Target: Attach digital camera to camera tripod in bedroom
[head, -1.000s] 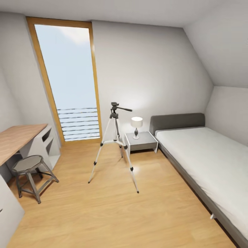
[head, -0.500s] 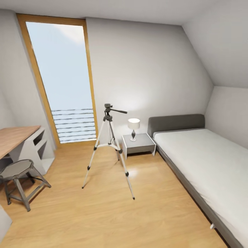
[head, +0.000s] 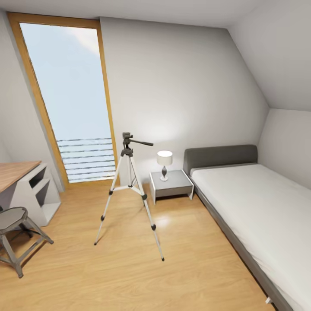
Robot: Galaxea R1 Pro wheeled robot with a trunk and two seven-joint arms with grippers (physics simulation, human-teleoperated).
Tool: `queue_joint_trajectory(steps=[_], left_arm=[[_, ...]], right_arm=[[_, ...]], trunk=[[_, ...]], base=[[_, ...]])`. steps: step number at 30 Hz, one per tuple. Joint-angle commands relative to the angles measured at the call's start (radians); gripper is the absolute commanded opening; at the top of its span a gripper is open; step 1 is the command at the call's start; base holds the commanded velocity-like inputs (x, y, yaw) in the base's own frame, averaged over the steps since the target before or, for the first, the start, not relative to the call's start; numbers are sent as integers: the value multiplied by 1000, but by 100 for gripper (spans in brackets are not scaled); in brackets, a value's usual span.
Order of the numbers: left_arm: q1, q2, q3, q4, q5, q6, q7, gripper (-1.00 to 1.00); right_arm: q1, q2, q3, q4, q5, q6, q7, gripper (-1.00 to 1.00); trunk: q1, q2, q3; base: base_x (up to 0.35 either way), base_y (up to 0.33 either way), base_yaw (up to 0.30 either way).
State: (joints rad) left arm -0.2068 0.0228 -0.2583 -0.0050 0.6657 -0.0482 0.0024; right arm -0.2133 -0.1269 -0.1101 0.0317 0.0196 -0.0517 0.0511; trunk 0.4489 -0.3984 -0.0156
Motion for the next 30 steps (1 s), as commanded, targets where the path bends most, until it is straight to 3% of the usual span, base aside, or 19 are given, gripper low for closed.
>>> queue_joint_trajectory(steps=[1, 9, 30], left_arm=[[-1, 0, -9, 0, 6, -2, -1, -100], [0, 0, -9, 0, 7, -2, -1, -100], [0, 0, -9, 1, 7, -4, -1, -100]], right_arm=[[-1, 2, -8, 3, 2, -5, 4, 100], [-1, 20, -7, 3, 2, -4, 3, 100], [-1, 24, -6, 2, 2, -5, 1, 100]], trunk=[[1, -2, -2], [1, -2, -2], [1, -2, -2]], base=[[306, -131, 0], [309, -125, 94], [310, -119, 260]])
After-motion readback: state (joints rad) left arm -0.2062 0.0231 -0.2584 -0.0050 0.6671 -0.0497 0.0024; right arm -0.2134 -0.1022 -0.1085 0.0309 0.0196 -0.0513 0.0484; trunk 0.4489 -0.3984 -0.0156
